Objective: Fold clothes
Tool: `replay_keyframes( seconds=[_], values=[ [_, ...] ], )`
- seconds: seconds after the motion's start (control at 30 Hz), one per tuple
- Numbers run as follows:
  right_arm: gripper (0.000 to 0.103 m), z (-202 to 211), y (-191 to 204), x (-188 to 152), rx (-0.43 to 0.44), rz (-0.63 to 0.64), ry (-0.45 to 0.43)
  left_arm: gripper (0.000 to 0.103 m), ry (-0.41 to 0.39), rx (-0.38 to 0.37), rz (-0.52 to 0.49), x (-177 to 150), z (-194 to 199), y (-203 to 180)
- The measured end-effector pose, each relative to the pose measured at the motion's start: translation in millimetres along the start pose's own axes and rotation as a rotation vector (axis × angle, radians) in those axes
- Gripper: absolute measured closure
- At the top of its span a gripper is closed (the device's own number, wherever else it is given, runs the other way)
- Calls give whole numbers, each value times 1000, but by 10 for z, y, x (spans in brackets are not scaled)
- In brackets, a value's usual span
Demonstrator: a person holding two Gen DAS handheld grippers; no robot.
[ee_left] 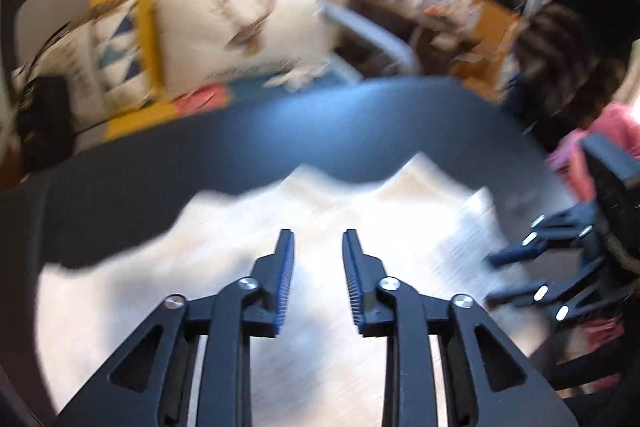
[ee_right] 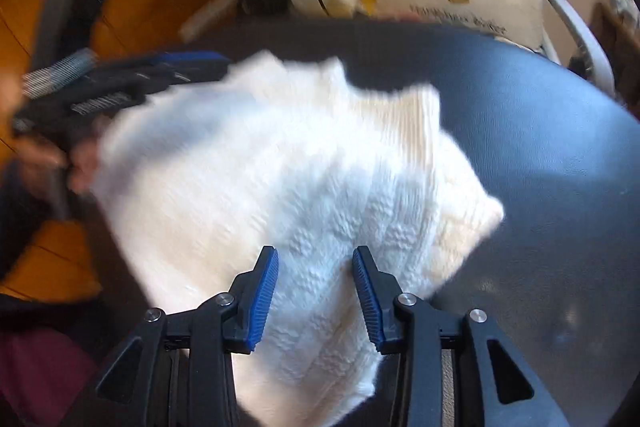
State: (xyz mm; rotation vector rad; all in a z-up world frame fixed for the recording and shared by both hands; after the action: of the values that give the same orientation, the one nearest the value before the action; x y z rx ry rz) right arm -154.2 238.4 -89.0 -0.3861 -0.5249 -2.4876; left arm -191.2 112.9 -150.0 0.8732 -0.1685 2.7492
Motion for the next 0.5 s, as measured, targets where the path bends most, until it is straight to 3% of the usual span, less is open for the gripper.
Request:
replay_keyframes(
  seconds=[0.13, 0.27, 0.4, 0.5],
  values=[
    [64, 144, 40, 26, -58, -34, -32, 75, 45, 23, 52, -315, -26, 226],
    [64, 328, 369, 96, -35, -5, -88, 75, -30, 22, 108, -459, 322, 362],
    [64, 14, 818, 143, -37, 34, -59, 75, -84, 18, 142, -672, 651, 451],
    [64, -257, 806, -1, -179, 41, 15, 75, -77, 30, 147, -862, 741, 512]
  ],
)
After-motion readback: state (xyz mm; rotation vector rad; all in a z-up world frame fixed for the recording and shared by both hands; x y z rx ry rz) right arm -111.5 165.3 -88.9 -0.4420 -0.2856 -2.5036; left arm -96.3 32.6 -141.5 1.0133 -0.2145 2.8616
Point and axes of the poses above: each gripper's, at about its wrist camera, not at the fingertips, and z roughly against the way its jaws point, y to its left, x to its top, the point moved 4 cm from there along -z, roughly the way its jaws point, and after that the axes turned 6 degrees about -z, right-handed, at the moved point
